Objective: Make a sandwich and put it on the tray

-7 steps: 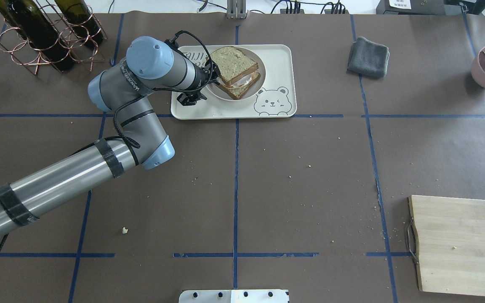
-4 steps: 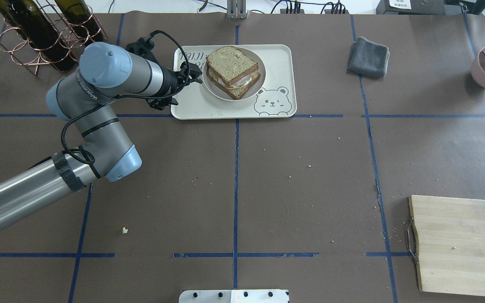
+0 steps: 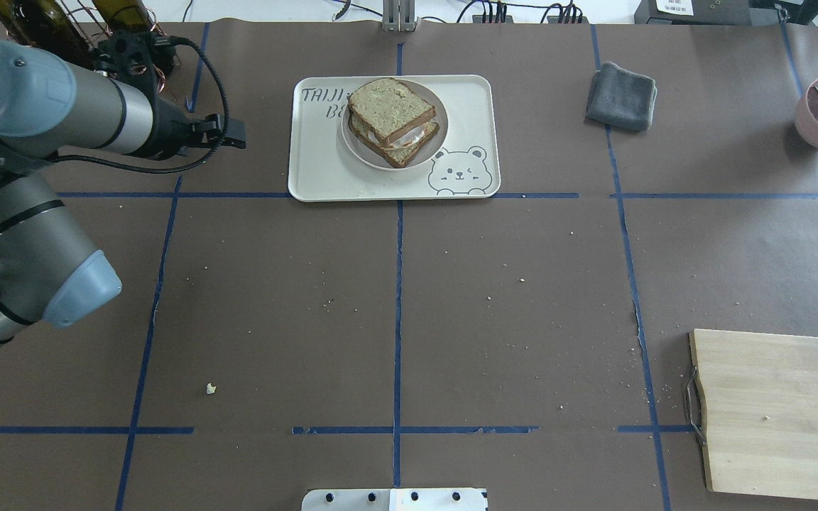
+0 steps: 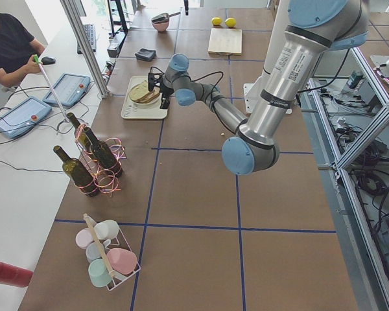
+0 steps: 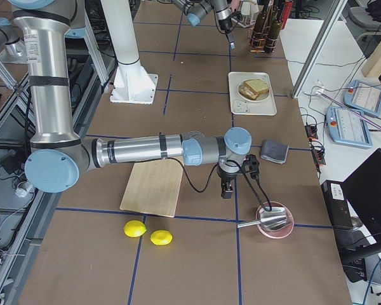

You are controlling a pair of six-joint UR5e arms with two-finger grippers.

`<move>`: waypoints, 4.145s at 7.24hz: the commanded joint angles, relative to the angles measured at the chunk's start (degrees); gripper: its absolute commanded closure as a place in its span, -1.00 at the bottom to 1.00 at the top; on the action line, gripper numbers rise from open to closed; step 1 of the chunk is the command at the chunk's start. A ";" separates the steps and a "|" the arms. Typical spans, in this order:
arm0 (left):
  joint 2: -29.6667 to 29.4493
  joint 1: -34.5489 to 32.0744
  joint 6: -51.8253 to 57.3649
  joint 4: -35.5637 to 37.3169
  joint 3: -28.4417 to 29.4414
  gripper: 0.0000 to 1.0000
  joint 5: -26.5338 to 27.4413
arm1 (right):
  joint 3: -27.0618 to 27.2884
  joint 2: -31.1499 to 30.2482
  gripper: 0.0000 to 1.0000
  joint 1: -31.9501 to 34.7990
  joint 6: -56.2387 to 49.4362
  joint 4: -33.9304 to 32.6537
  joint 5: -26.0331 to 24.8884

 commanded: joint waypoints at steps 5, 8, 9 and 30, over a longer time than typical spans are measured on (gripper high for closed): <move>11.33 -12.67 36.22 -4.66 -2.26 -1.00 -0.70 | 0.22 -0.99 -1.00 1.45 -0.59 0.00 -0.06; 13.51 -13.80 36.83 -8.66 4.24 -1.00 -3.32 | 0.23 -0.99 -1.00 1.97 -0.59 0.09 -0.06; 15.45 -16.51 37.88 -7.08 4.25 -1.00 -5.95 | 0.14 -0.99 -1.00 2.06 -0.59 0.00 -0.15; 19.33 -43.61 75.95 32.39 11.55 -1.00 -29.62 | 0.14 -5.29 -1.00 11.73 -0.50 1.05 6.35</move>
